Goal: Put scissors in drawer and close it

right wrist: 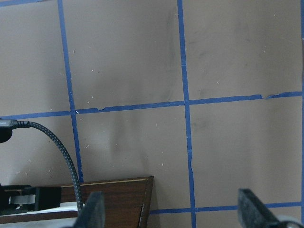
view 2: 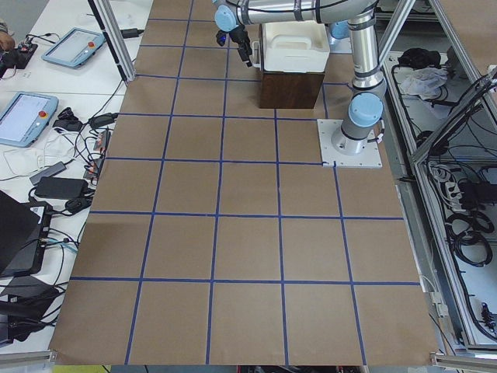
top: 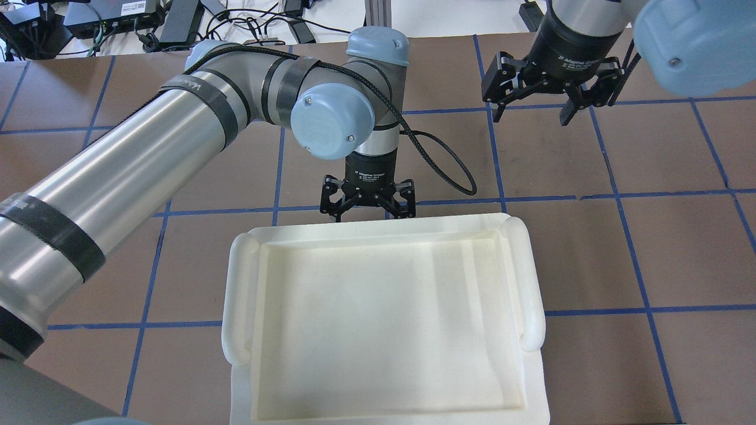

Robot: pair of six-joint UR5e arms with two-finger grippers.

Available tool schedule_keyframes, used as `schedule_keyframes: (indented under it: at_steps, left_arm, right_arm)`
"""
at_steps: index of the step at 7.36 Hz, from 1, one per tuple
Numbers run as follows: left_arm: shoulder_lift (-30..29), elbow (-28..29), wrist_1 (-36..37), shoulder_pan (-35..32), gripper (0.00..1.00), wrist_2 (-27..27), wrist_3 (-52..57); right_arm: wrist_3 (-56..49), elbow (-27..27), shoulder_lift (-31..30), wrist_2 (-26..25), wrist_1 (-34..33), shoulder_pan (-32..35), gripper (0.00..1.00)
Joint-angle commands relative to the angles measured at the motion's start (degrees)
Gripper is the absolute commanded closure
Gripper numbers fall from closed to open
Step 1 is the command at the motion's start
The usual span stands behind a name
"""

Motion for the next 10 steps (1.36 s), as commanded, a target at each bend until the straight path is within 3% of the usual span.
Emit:
schedule_keyframes:
  at_steps: [1, 3, 7, 10]
  left_arm:
    - [0.47, 0.92, 5.26, 0.84, 0.0, 0.55, 0.65]
    - [3.96, 1.63, 11.0, 2.94, 0.0, 1.51, 0.92]
    - [19.42, 0.94, 13.3, 8.06, 0.0, 5.2, 5.58]
    - [23.58, -3.1, 13.3, 12.86, 0.0, 5.12, 7.41]
  right_arm:
    - [0.04, 0.03, 0.1, 0.04, 0.02, -0.03, 0.0]
    - [-0.22, 1.86, 0.02, -0.92, 0.03, -0.03, 0.0]
    - [-0.05, 2.49, 0.28, -0.4, -2.08, -0.03, 0.0]
    - [-0.31, 2.76, 0.28, -0.84, -2.96, -0.03, 0.0]
